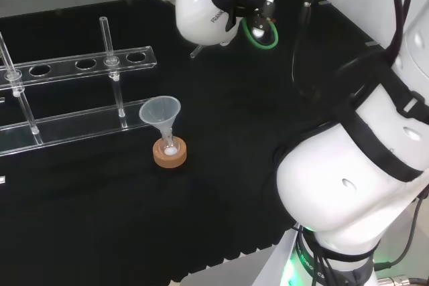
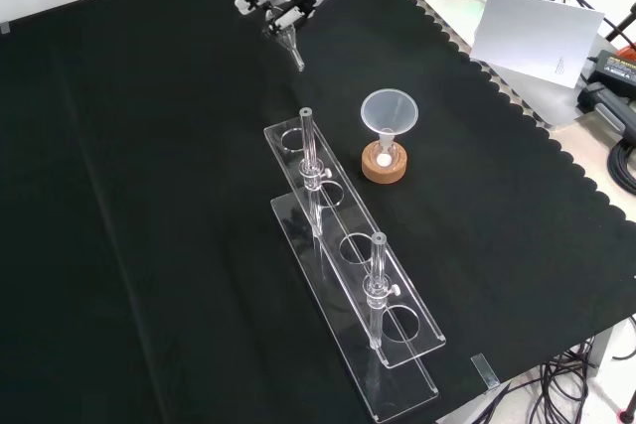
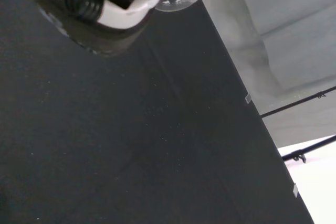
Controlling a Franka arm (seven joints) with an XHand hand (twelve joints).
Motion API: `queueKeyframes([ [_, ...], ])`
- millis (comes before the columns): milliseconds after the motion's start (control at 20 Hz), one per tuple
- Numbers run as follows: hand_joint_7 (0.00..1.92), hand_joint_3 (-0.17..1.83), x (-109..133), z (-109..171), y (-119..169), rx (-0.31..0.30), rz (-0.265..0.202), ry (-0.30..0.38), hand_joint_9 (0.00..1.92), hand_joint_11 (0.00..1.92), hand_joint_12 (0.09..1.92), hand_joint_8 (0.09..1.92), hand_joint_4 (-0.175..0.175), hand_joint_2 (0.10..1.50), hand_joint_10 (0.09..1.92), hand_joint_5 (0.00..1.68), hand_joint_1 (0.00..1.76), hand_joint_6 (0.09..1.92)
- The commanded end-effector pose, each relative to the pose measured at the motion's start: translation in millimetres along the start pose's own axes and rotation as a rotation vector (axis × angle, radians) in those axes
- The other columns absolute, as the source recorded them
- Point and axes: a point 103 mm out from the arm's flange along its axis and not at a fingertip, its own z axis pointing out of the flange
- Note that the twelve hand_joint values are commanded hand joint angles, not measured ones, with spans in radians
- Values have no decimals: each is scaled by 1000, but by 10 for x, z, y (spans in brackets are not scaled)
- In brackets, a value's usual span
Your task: Pour all the NaCl from the weighing funnel into the round-bottom flask.
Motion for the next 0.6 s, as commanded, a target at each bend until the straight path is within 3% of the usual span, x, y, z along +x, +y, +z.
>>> queueKeyframes([
  [50,1681,366,-220,320,-7,-8,66,35,1118,0,1406,87,175,761,121,1453,1121,207],
  [300,1681,365,-309,395,-36,-40,84,49,1118,0,1405,87,175,762,121,1450,1121,213],
  [600,1681,365,-455,436,-101,-27,125,77,1118,0,1405,87,175,763,120,1446,1120,220],
])
